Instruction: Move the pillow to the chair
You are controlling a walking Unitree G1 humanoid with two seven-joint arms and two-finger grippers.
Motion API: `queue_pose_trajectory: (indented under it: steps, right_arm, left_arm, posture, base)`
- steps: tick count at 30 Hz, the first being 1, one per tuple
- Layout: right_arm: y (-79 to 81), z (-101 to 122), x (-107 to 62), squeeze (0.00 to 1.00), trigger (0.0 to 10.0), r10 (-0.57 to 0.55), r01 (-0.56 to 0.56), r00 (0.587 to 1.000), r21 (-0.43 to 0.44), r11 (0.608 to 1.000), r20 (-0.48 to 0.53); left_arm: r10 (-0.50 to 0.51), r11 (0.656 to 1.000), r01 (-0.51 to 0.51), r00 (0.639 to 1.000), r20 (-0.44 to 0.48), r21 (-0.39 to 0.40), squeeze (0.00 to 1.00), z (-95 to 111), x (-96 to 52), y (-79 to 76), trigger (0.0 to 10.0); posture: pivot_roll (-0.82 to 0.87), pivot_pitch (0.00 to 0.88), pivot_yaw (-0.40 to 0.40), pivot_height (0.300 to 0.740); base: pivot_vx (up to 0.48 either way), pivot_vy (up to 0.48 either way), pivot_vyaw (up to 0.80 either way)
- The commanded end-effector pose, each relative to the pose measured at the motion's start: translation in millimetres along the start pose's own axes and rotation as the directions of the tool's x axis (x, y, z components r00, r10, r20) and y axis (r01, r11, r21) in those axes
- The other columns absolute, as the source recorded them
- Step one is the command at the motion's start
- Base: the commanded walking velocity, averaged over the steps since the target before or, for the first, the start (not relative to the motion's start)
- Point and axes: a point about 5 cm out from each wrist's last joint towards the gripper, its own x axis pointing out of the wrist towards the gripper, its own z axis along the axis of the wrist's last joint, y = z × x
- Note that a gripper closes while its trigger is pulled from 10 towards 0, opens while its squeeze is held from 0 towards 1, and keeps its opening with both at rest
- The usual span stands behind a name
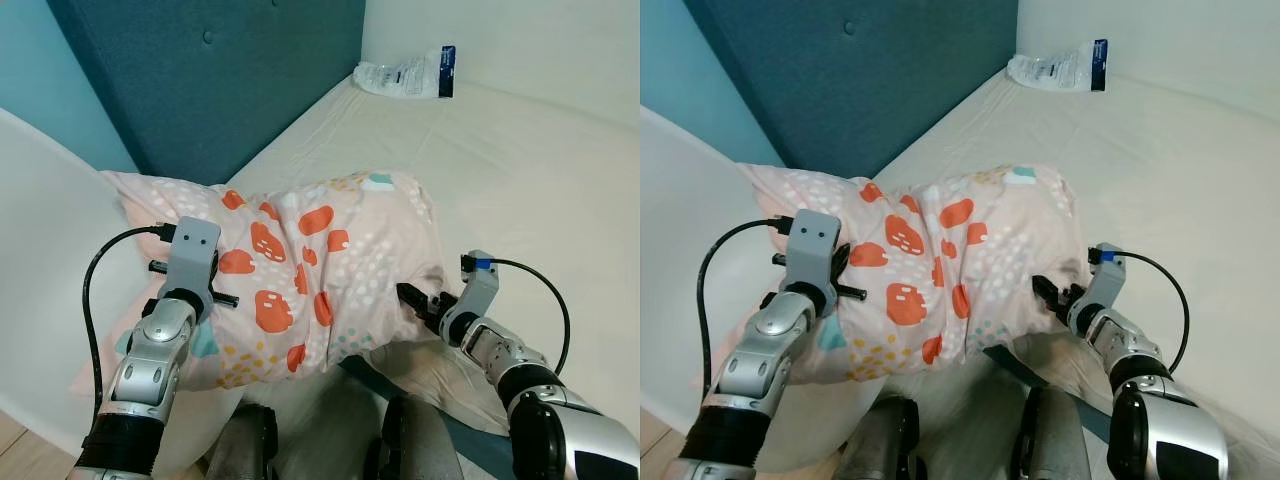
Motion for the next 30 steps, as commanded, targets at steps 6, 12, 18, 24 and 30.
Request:
queue_pose_trajectory:
  steps: [6, 12, 18, 24, 30]
  right_arm:
    - [-2.0, -6, 1.4, 0.00, 0.0, -0.111, 0.110, 0.994, -0.128, 0.986, -0.003]
    - [1.1, -5, 1.9, 0.00, 0.0, -0.110, 0.119, 0.992, -0.209, 0.971, 0.055]
    - [8.0, -6, 2.6, 0.00, 0.0, -0.066, 0.090, 0.990, -0.199, 0.976, 0.121]
    - [26.8, 8, 5.2, 0.00, 0.0, 0.032, 0.021, 0.972, -0.221, 0.975, 0.232]
    - [51.4, 34, -0.9, 0.00, 0.0, 0.115, 0.020, 0.922, -0.340, 0.940, 0.371]
  left_arm:
    - [-0.044, 0.999, 0.044, 0.999, -0.023, 0.012, 0.00, -5, 0.6, -10.0, 10.0]
    - [-0.047, 0.999, 0.047, 0.999, -0.023, -0.003, 0.00, -8, 3.3, -14.8, 10.0]
    - [-0.015, 0.999, 0.014, 0.999, -0.028, -0.039, 0.00, -14, 5.7, -15.4, 10.0]
    - [0.025, 0.996, -0.025, 1.000, 0.001, -0.086, 0.00, -10, 5.6, -15.4, 10.0]
    - [0.060, 0.986, -0.057, 0.998, 0.017, -0.156, 0.00, -8, 3.3, -17.6, 10.0]
  posture:
    - [0.11, 0.273, 0.041, 0.614]
    - [0.07, 0.223, 0.033, 0.614]
    - [0.03, 0.171, 0.020, 0.614]
    - [0.01, 0.127, -0.006, 0.614]
    - [0.00, 0.097, -0.028, 0.614]
  base:
    - [0.000, 0.000, 0.00]
    - [0.000, 0.000, 0.00]
    - [0.000, 0.000, 0.00]
    - [0.000, 0.000, 0.00]
    - [0.000, 0.000, 0.00]
